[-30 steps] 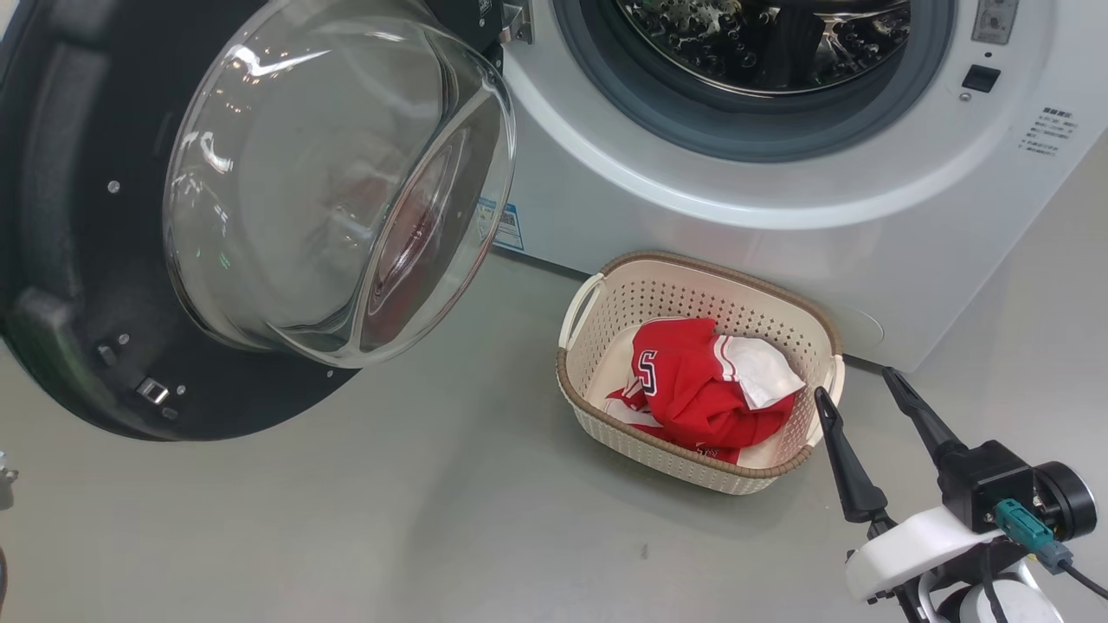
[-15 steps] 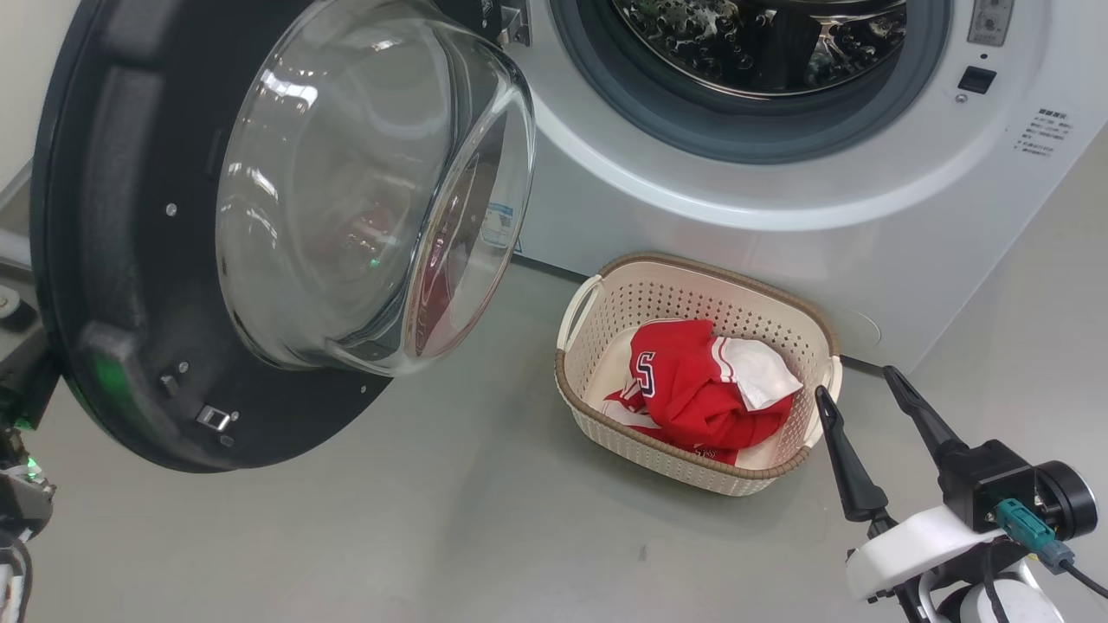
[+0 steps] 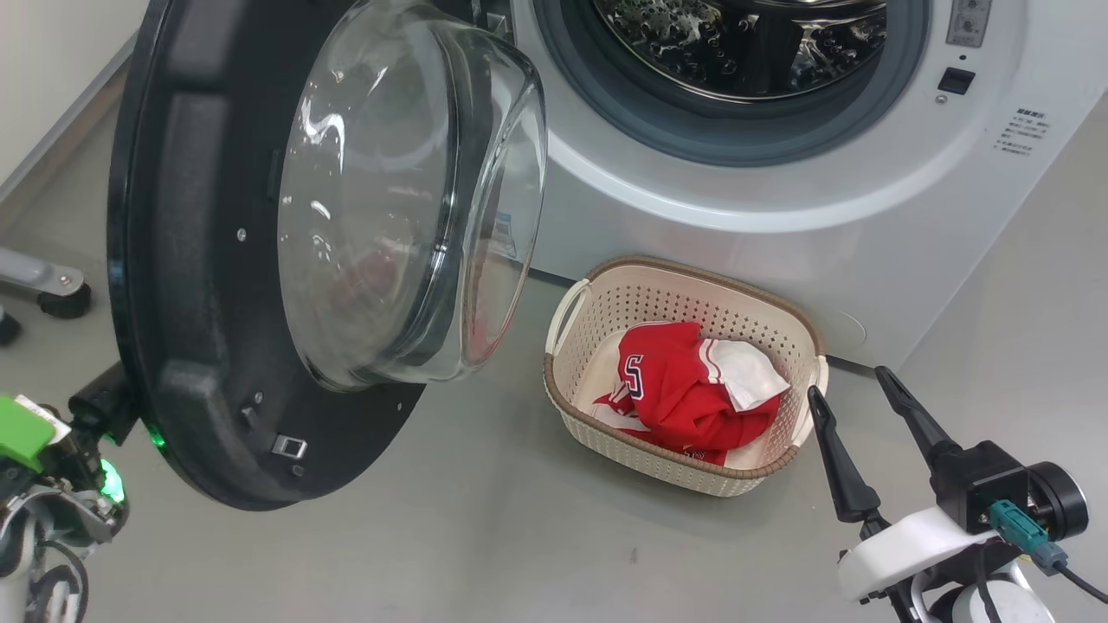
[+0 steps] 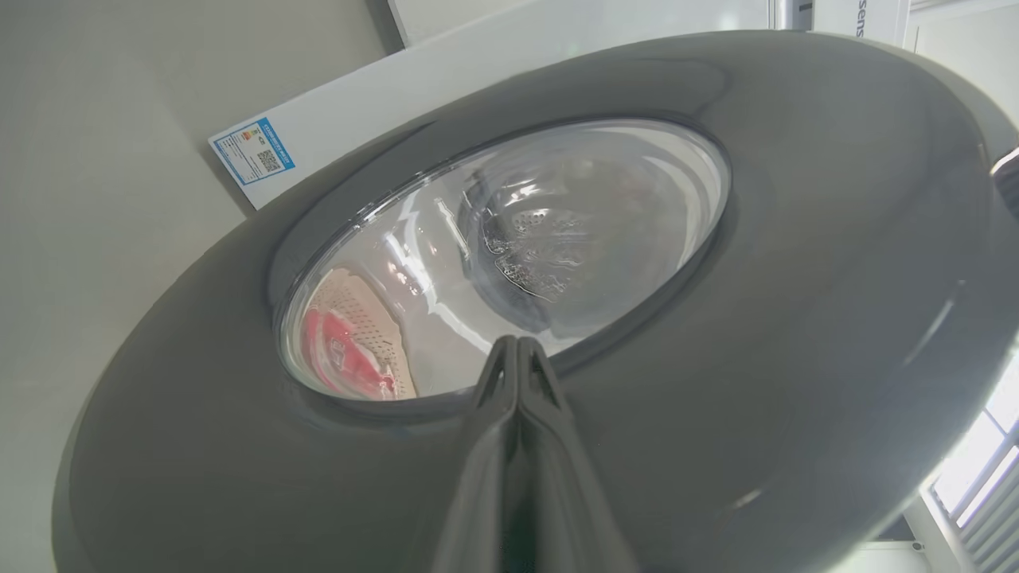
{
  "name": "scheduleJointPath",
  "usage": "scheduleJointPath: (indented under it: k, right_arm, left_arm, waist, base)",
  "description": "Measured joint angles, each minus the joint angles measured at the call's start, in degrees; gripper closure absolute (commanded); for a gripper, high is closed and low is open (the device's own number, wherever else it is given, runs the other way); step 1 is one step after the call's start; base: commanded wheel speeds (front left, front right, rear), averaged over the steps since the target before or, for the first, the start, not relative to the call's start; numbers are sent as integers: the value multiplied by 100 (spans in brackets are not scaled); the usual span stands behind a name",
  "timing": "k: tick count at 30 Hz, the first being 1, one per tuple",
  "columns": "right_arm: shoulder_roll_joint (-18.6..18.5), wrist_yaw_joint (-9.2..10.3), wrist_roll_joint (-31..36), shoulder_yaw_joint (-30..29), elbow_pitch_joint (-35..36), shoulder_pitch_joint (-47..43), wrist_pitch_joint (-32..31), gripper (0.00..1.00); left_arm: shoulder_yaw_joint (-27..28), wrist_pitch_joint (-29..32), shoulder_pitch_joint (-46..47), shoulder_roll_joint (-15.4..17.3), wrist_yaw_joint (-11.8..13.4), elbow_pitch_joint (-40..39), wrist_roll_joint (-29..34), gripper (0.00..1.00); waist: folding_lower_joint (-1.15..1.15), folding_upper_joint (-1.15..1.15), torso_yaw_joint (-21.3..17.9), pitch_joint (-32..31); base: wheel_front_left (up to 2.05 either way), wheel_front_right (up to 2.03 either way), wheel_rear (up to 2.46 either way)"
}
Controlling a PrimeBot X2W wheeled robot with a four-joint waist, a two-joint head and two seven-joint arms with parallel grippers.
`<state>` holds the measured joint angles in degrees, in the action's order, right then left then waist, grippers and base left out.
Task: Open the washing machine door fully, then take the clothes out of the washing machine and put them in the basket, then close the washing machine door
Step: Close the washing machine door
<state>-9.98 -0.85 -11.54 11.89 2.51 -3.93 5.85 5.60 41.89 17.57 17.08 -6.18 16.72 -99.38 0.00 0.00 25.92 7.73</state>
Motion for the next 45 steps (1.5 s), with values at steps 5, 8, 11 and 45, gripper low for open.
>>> scheduleJointPath:
  k: [5,8,11,45]
  right_arm:
    - [60,0,-1,30,1,4,2,0]
    - [74,0,-1,32,1,12,9,0]
    - [103,0,-2,59,1,55,53,0]
    - [459,43,-215,188,-281,499,513,0]
  left_arm:
    - [-93,199,-148,-157,-24,-282,-108,100]
    - [-157,248,-186,-223,-24,-394,-209,100]
    - [-210,313,-264,-322,-26,-603,-233,100]
    - [-404,416,-353,-539,-67,-1480,-183,100]
  waist:
    - [0,0,-123,6]
    - [0,0,-184,15]
    - [0,0,-287,29]
    - [0,0,-2597,495]
  base:
    - [0,0,0]
    - [0,0,0]
    - [0,0,0]
    - [0,0,0]
